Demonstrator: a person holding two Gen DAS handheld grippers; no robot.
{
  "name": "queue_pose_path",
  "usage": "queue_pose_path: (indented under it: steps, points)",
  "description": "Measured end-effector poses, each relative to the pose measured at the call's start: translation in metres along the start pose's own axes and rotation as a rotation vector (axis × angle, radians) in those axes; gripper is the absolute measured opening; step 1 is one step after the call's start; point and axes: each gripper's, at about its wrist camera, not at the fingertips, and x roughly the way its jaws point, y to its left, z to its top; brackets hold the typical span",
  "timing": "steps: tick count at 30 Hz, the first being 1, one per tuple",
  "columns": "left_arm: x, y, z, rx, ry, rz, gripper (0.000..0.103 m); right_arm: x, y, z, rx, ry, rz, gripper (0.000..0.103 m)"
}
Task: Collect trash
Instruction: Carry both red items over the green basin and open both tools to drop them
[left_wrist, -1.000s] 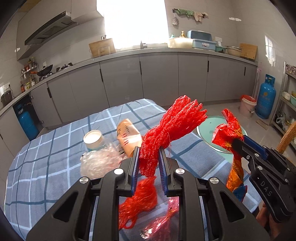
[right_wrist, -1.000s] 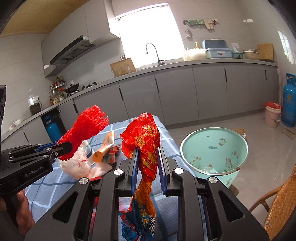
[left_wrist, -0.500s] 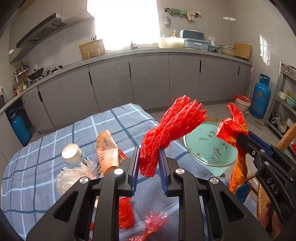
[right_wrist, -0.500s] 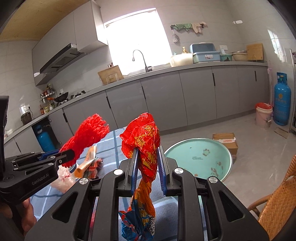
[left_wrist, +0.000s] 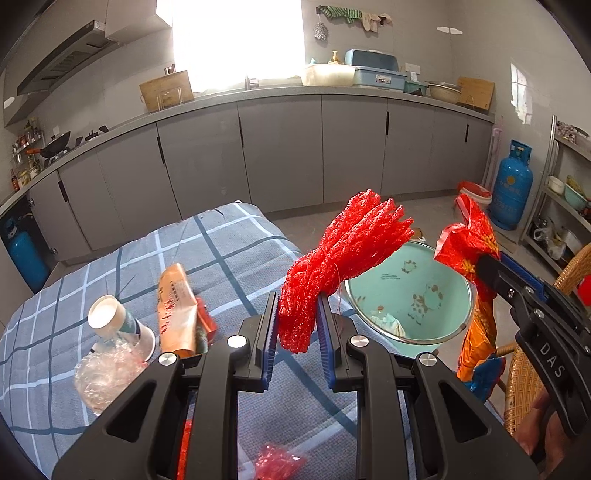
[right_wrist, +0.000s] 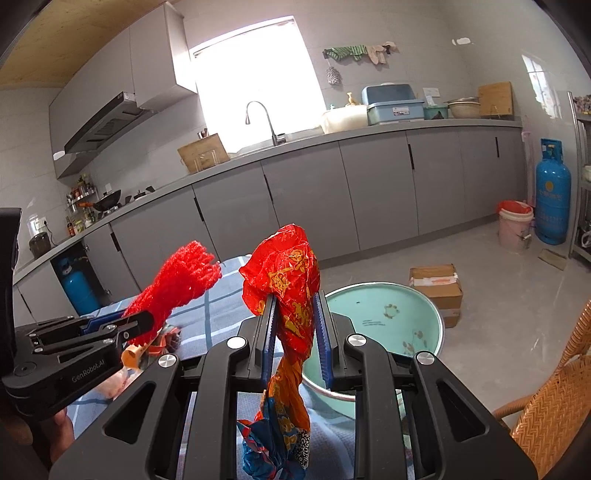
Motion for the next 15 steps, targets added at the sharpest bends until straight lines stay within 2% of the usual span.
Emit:
queue_pose_path:
  steps: [15]
  points:
    - [0.048,-0.041,0.026,0.022,0.043,-0.069,0.021,0.04,-0.038,0.021,0.02,0.013,-0.058,0.021]
